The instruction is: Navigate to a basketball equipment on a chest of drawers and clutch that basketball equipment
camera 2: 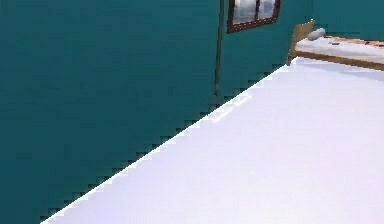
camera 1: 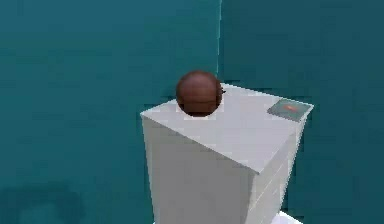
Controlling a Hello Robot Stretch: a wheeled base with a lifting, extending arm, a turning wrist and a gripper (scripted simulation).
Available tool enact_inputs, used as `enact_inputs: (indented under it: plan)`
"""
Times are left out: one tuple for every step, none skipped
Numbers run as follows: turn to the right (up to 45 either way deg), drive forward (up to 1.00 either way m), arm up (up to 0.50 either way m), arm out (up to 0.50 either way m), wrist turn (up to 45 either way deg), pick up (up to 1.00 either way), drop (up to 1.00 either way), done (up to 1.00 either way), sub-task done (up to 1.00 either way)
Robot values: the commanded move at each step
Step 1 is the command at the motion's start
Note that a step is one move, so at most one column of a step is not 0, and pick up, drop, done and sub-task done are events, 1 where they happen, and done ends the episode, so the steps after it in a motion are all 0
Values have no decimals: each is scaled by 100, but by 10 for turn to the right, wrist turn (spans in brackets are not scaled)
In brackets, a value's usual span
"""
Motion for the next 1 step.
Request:
enact_inputs:
  plan:
    - [-450, 0, 0, 0, 0, 0, 0, 0, 0]
